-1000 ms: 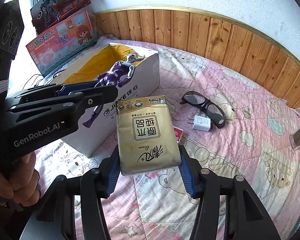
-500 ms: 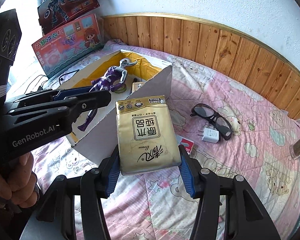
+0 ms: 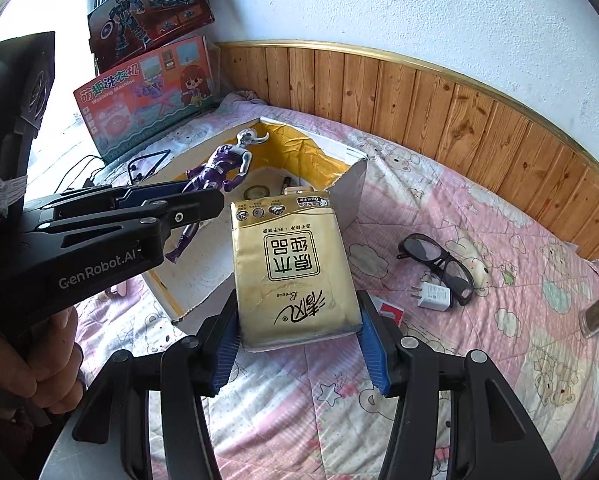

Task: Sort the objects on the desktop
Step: 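Carry the tissue pack and purple figure with both tools over the box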

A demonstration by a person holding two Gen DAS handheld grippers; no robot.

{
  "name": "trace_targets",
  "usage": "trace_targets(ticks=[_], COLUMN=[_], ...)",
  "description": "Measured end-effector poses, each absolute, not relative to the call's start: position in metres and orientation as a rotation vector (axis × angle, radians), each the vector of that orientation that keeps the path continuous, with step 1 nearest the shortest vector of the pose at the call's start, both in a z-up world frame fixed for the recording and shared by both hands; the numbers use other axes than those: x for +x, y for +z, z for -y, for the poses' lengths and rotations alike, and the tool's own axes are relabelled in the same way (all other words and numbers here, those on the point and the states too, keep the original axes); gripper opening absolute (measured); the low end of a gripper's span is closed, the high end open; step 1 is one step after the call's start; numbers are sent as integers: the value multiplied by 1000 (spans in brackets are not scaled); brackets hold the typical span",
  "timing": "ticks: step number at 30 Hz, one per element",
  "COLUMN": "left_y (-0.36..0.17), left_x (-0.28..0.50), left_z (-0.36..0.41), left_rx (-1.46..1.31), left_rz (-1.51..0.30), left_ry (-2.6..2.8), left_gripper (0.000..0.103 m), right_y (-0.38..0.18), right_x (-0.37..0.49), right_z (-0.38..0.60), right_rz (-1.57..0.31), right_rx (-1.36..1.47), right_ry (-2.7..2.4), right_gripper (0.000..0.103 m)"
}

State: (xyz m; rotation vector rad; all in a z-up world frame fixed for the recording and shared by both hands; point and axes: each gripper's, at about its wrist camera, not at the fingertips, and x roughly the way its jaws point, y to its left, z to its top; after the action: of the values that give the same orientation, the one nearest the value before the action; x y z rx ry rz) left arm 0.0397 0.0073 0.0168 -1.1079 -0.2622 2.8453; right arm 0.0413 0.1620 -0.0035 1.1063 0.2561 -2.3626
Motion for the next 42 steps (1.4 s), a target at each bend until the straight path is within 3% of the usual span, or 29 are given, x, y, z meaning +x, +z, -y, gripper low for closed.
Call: trace_targets(ticks=[42], left_y=[-7], left_x=[13], left_z=[70], left_rx=[-1176], left_rz=[437], left_ry=[2787], left_gripper=[27], right_y=[-14], right_x=[16], right_z=[-80], right_rz=[-313], right_rx=[1111], right_ry=[-2340], right_gripper=[55])
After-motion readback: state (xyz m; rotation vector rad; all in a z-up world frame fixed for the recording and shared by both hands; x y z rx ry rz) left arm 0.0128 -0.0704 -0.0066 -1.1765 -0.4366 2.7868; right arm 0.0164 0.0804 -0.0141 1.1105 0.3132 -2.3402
